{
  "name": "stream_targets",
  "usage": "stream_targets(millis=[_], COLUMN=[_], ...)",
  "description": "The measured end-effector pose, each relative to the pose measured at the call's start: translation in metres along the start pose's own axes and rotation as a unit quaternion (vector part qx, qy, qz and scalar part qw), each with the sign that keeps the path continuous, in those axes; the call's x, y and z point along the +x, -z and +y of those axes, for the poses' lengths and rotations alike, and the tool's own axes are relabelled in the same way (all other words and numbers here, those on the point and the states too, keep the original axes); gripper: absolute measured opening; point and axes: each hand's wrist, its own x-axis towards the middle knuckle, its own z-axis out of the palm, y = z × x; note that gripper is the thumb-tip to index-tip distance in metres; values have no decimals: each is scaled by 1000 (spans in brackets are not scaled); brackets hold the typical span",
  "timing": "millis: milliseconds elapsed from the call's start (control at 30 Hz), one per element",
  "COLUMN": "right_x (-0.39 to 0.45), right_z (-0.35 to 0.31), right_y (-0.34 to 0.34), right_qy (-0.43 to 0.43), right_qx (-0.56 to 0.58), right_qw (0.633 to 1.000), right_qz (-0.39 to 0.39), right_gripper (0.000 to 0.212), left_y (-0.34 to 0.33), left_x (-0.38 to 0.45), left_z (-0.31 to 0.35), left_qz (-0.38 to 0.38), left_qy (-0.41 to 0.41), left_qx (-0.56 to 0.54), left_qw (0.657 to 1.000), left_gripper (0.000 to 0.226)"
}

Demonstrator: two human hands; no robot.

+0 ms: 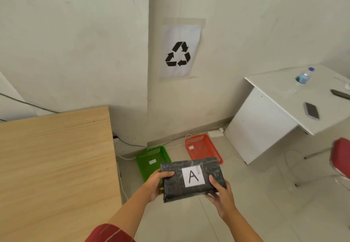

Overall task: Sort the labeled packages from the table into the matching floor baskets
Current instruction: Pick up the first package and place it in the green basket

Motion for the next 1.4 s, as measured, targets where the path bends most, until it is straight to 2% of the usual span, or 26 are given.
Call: stream_targets(millis=[133, 267, 400, 467, 633, 800, 1000, 1100, 1267, 1333, 1400], right_x=[64, 122, 185, 219, 299, 384, 488, 529, 572, 580, 586], right_z=[-19, -22, -15, -9, 24, 93, 215, 270, 339, 356, 371], right_y=[2, -2, -13, -20, -39, -53, -62, -65, -66, -69, -70], right_qy=[-36, -80, -119, -129, -125, -108, -86, -71, -45, -23, -8], right_qx=[-34, -65, -92, -100, -118, -128, -104, -86, -77, -81, -94], right_qw=[998, 994, 988, 986, 984, 983, 989, 993, 995, 995, 994], right_qz=[-27, -25, -33, -38, -55, -73, -53, -41, -47, -57, -57], right_gripper=[57, 63, 57, 56, 59, 58, 67, 67, 67, 68, 68], left_y=[-6, 2, 23, 31, 53, 101, 178, 207, 226, 232, 238], left_x=[47, 86, 129, 152, 220, 309, 437, 496, 550, 562, 567], left_z=[4, 0, -14, -23, -40, -74, -138, -175, -221, -235, -249], left_qz=[47, 99, 228, 270, 307, 328, 370, 399, 433, 427, 411], left_qy=[16, 46, 80, 84, 84, 53, 20, 11, 75, 68, 23], left_qx=[-12, -62, -99, -122, -147, -111, -38, 25, 145, 146, 138], left_qw=[999, 992, 965, 951, 937, 937, 928, 917, 887, 890, 901], left_gripper=[53, 44, 42, 44, 42, 18, 12, 23, 60, 67, 66])
